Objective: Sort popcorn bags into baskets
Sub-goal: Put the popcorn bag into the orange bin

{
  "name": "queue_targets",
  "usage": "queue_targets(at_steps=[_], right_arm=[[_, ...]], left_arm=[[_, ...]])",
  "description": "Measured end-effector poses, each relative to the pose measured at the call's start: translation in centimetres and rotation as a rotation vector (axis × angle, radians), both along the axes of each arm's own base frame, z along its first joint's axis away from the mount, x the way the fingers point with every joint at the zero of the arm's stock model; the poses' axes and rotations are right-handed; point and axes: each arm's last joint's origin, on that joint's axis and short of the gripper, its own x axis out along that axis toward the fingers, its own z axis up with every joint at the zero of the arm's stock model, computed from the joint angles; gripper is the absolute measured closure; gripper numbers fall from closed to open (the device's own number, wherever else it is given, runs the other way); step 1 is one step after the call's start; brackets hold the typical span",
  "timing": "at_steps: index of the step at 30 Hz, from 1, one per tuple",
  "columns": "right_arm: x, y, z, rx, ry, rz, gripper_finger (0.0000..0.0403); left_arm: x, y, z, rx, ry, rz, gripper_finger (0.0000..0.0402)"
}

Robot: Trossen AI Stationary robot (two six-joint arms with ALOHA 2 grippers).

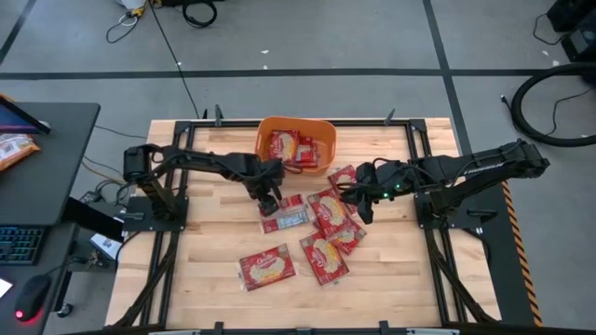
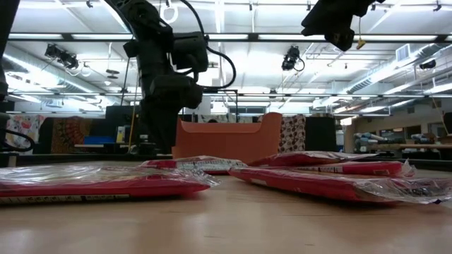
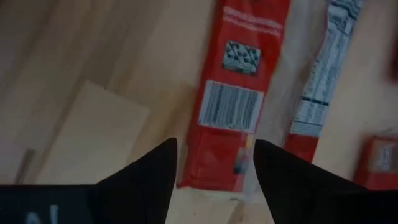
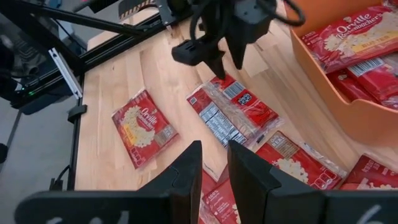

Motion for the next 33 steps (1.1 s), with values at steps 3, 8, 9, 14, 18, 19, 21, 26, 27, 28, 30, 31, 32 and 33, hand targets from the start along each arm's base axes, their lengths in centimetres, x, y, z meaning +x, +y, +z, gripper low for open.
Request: queue_targets(at_steps=[3,8,9,14,18,19,21,26,27,28,30,31,32,33], right_arm=[[0.0,0.0,0.0,0.0,0.0,0.001,0.0321],[0.1,0.0,0.1,0.002,-0.017,0.0,0.0321],[0.1,0.0,0.2,0.002,-0.019,0.0,0.0321],[0.1,0.0,0.2,0.002,-0.022,0.001,0.0321],[0.1,0.0,0.2,0.001,-0.022,0.001,0.0321],[0.1,0.0,0.2,0.001,-0.022,0.001,0.0321],[0.1,0.0,0.2,0.0,-0.022,0.001,0.0321],[0.1,0.0,0.2,0.0,-0.022,0.002,0.0321],[0.1,0.0,0.2,0.0,-0.022,0.001,0.0321],[0.1,0.0,0.2,0.0,-0.022,0.002,0.0321],[0.1,0.0,0.2,0.0,-0.022,0.002,0.0321],[0.1,0.0,0.2,0.0,-0.022,0.002,0.0321],[0.1,0.0,0.2,-0.002,-0.023,0.003,0.0321],[0.1,0.0,0.2,-0.002,-0.023,0.004,0.0321]], left_arm=[[0.3,-0.7,-0.5,0.02,0.011,-0.016,0.0193],[0.7,-1.8,-1.6,0.016,0.045,-0.051,0.0204],[0.8,-1.9,-1.9,0.015,0.056,-0.056,0.0206],[1.0,-2.8,-2.6,0.018,0.074,-0.084,0.0209],[1.1,-3.4,-2.6,0.037,0.077,-0.1,0.023],[1.1,-3.5,-2.6,0.044,0.079,-0.101,0.0239],[1.0,-3.8,-2.6,0.056,0.085,-0.102,0.0263],[1.0,-4.3,-2.6,0.098,0.102,-0.055,0.0346],[0.9,-4.3,-2.5,0.093,0.099,-0.038,0.0365],[0.9,-4.3,-2.4,0.091,0.096,-0.031,0.0382],[0.8,-4.2,-2.1,0.08,0.09,-0.007,0.0393],[0.7,-4.2,-1.9,0.081,0.089,-0.003,0.0393],[0.6,-4.2,-1.7,0.08,0.088,-0.001,0.0395],[0.5,-4.2,-1.4,0.08,0.084,-0.001,0.0396]])
